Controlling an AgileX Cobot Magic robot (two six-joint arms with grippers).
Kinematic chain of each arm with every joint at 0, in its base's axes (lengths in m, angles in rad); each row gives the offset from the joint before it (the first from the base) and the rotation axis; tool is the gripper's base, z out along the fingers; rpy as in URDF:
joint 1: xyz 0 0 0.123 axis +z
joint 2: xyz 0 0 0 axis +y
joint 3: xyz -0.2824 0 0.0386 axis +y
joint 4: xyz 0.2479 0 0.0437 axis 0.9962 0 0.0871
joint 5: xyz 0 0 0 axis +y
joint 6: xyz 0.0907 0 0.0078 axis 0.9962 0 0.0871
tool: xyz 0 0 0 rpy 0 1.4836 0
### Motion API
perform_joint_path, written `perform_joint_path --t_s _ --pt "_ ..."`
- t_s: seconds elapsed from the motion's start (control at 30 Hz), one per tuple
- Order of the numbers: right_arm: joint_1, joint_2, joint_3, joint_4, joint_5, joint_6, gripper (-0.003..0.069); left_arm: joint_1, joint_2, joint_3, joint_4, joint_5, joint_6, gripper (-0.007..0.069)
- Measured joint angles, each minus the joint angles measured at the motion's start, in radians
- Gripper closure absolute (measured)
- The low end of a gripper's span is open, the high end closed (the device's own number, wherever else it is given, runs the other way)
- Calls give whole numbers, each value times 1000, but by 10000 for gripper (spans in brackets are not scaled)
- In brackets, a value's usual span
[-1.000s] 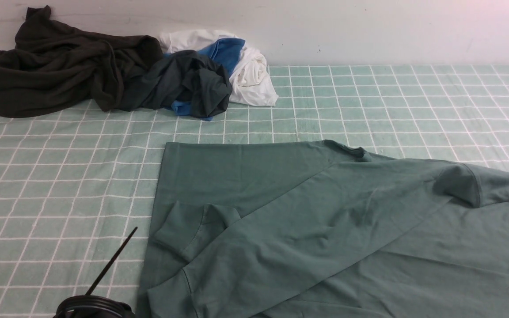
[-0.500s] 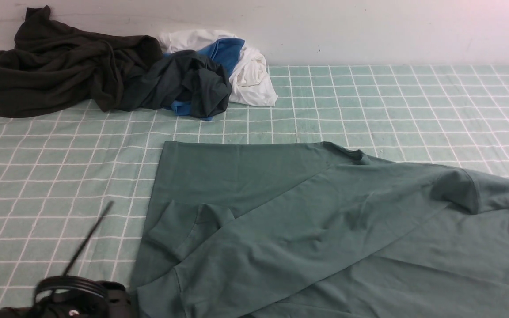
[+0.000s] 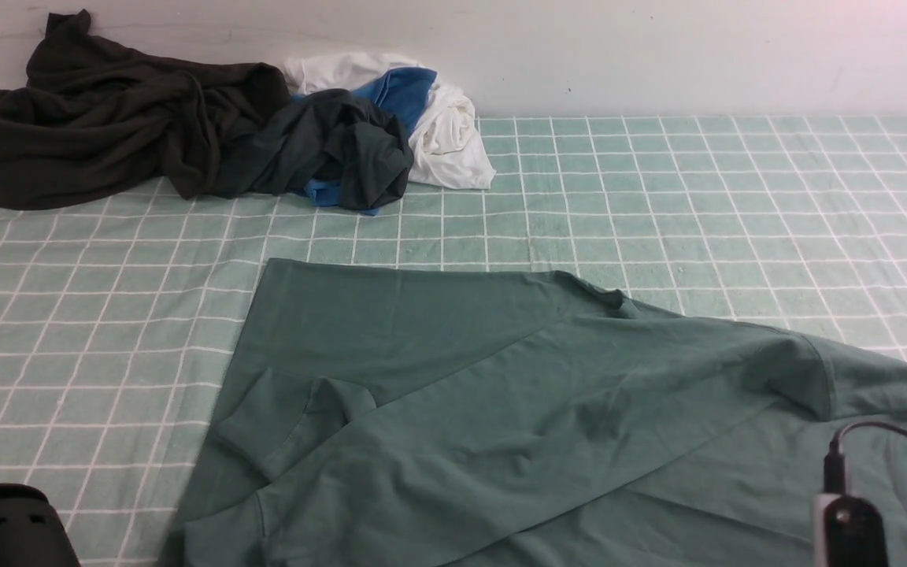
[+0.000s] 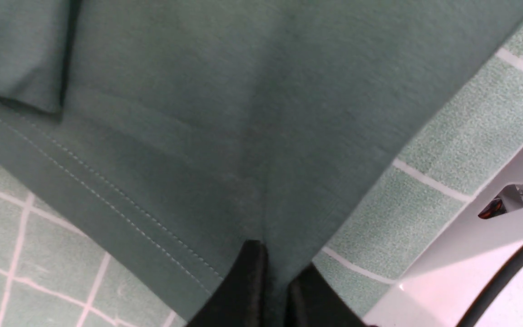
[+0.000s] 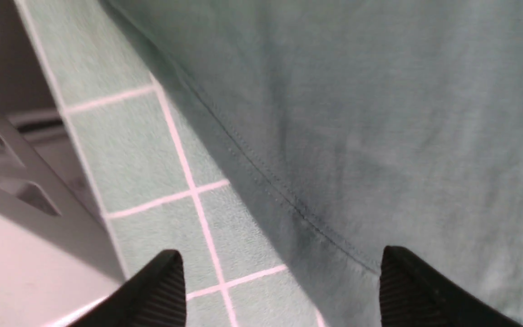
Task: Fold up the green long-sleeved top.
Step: Use both arms simultaneously to clamp the lower edge of the clothing fabric
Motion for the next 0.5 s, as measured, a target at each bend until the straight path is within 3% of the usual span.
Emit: perform_joint_path --t_s 0.2,0.5 --pt "38 92 82 -22 -188 -2 135 3 0 0 -12 -24 0 618" --pt "39 137 108 -38 -254 -2 207 3 0 0 -16 -44 0 618"
